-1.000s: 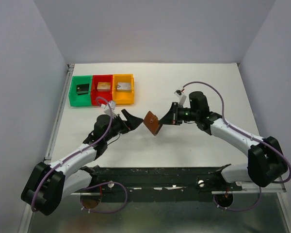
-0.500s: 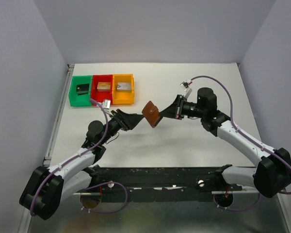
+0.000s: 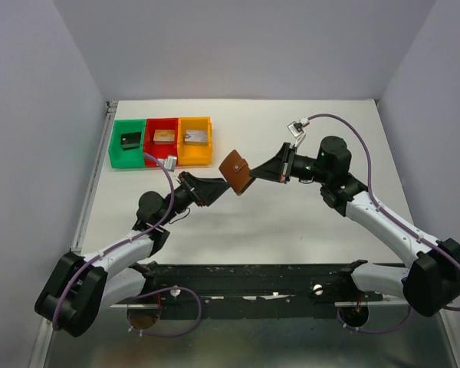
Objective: Take the credit cards out of the card holder
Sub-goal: Open the card holder.
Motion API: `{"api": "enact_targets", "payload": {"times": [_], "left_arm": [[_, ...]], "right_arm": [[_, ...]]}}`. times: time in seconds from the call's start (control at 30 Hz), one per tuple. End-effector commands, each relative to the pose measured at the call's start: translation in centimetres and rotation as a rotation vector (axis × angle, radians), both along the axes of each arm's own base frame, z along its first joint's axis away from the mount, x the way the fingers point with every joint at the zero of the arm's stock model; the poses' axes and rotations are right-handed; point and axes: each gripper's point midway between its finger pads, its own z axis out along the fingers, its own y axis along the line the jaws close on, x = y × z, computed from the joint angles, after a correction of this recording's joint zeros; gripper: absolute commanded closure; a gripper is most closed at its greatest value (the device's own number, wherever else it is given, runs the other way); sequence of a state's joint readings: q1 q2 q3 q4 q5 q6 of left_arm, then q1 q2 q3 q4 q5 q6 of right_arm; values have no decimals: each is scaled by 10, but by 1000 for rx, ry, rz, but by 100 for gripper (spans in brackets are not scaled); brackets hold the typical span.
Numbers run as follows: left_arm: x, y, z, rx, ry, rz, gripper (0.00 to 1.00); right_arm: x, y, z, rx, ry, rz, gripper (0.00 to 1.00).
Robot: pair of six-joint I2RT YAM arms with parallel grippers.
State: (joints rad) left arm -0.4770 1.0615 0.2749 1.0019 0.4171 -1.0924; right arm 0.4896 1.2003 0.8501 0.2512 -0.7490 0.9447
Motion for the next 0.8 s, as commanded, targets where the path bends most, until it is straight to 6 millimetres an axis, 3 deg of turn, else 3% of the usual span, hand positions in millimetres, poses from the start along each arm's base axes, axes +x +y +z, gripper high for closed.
{"api": "enact_targets", "payload": {"times": [0.0, 0.4, 0.77], "left_arm": [[-7, -3, 40, -87, -126, -55, 1], [-9, -13, 65, -201, -199, -140, 6], [-3, 0, 62, -156, -191, -24, 14]], "right_arm": [[-8, 1, 32, 66, -75, 47, 100], [-12, 3, 26, 84, -60, 79, 100], [-10, 3, 6, 48, -41, 73, 100]]}}
